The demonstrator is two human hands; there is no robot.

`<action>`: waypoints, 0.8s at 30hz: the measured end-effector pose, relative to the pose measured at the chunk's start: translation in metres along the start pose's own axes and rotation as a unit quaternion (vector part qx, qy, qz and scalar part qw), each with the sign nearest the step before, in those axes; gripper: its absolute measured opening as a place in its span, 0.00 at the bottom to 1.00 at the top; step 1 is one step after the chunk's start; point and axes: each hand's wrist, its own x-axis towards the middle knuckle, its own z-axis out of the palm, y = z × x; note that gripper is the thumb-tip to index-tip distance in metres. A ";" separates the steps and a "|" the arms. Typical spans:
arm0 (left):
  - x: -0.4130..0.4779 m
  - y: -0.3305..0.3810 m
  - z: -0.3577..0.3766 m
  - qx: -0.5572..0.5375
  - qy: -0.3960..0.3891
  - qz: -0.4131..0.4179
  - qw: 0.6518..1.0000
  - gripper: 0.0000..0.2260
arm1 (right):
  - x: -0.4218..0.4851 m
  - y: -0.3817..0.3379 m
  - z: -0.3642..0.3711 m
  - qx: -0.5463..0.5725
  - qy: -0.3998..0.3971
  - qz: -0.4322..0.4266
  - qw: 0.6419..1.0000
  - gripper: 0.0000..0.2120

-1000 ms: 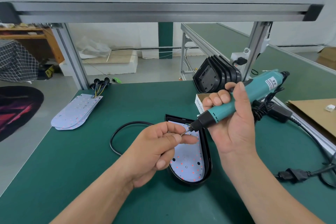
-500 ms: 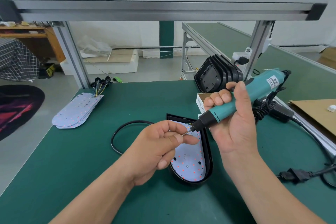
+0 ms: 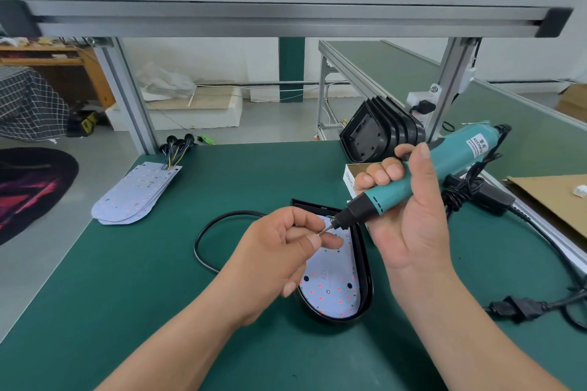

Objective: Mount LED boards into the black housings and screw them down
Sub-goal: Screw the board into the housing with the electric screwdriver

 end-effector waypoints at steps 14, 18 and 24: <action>0.001 -0.004 -0.001 0.052 0.012 0.016 0.998 0.10 | 0.001 0.008 -0.005 0.011 0.028 0.004 1.000 0.11; 0.004 -0.004 -0.004 0.032 0.006 0.022 0.999 0.17 | 0.002 0.007 -0.007 0.022 0.025 0.000 0.999 0.12; 0.018 -0.011 -0.019 0.067 0.238 0.006 0.969 0.06 | 0.006 0.003 -0.009 0.025 0.037 -0.009 0.999 0.12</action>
